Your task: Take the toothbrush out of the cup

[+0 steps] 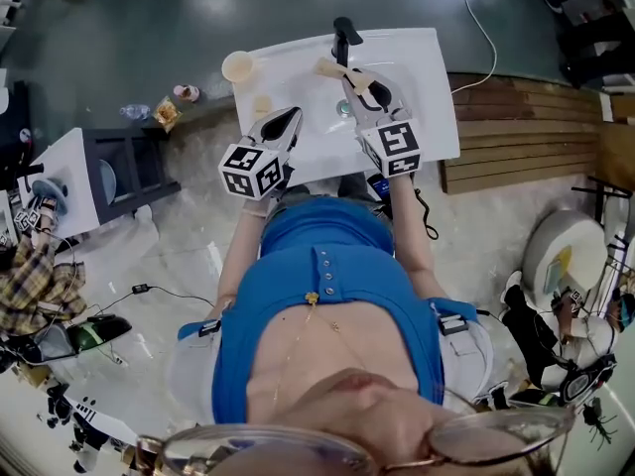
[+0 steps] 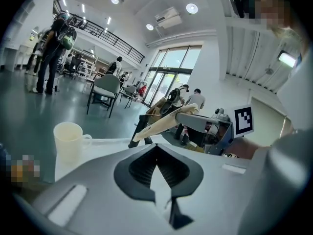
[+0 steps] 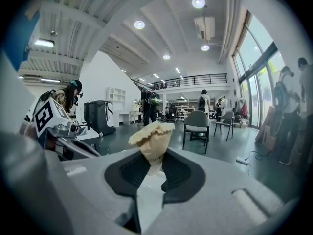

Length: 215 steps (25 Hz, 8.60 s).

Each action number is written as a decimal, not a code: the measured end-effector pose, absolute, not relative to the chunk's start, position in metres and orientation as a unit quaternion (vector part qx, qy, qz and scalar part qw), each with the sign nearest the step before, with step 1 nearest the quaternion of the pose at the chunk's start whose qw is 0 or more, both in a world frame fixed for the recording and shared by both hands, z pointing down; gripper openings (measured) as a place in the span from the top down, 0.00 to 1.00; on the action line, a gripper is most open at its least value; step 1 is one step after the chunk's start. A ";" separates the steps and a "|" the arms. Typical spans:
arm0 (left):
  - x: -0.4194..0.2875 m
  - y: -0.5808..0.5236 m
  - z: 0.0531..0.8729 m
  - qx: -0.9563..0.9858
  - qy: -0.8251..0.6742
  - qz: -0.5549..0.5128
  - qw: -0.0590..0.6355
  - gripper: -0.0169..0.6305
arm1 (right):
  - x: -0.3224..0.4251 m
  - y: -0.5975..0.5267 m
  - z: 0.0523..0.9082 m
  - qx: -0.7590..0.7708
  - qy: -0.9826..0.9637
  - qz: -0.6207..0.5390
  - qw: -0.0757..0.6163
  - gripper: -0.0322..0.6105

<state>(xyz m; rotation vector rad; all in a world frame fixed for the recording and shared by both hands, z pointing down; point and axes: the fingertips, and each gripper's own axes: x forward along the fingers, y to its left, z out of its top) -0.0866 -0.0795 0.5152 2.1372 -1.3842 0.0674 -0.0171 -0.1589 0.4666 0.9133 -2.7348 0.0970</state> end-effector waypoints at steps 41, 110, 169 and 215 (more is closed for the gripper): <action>0.037 -0.120 0.514 0.783 -0.549 0.019 0.291 0.97 | 0.194 -0.241 0.505 0.410 -0.895 0.035 0.174 0.84; 0.077 -0.128 0.553 0.836 -0.424 0.100 0.334 0.97 | 0.295 -0.207 0.674 0.500 -0.766 0.224 0.335 0.82; 0.053 -0.112 0.544 0.844 -0.421 0.088 0.320 0.97 | 0.264 -0.168 0.672 0.431 -0.749 0.294 0.408 0.59; -0.011 -0.094 0.526 0.826 -0.474 0.070 0.296 0.97 | 0.055 -0.125 0.566 0.115 -0.925 0.043 0.360 0.95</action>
